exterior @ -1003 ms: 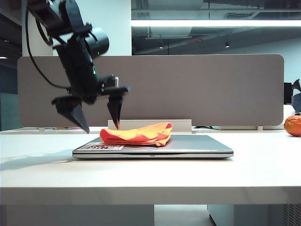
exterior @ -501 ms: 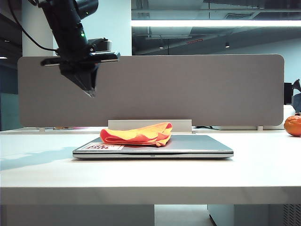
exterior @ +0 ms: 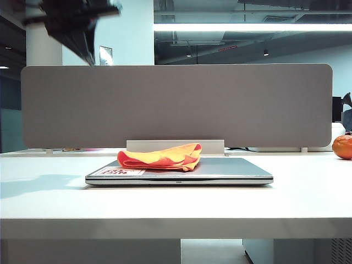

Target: Pick up the orange rag and put it over the laptop.

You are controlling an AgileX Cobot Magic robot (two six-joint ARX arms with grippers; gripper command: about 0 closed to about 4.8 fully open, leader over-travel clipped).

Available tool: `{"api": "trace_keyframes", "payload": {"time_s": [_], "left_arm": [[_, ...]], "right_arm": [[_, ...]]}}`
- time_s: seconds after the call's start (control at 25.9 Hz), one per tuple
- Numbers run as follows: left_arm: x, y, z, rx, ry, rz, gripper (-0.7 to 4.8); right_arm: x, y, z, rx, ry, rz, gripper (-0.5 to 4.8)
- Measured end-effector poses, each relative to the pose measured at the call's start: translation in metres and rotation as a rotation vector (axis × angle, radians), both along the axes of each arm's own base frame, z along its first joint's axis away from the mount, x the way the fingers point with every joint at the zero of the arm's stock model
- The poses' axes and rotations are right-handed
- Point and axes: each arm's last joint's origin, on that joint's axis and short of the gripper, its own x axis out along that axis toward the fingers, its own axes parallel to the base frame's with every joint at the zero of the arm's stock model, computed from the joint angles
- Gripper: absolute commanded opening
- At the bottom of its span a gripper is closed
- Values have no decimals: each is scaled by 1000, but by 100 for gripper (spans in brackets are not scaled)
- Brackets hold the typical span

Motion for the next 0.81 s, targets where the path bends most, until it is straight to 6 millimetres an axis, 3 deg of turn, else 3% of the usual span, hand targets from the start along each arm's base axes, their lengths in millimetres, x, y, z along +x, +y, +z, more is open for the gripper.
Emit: {"api": "trace_keyframes", "payload": {"time_s": [0.23,0.31,0.66,0.81], "left_arm": [[-29,20,10,6,-70,56,-6],[-48,33,-1,10,-74,83,-6],[-101,51,-22,-48,-116,100,-6],[-133,62,-43,-94,-129,122,-6]], "right_arm": [[0,0,0,0,0,0,-5],[0,0,0,0,0,0,-5],[0,0,0,0,0,0,-5],[0,0,0,0,0,0,-5]]}}
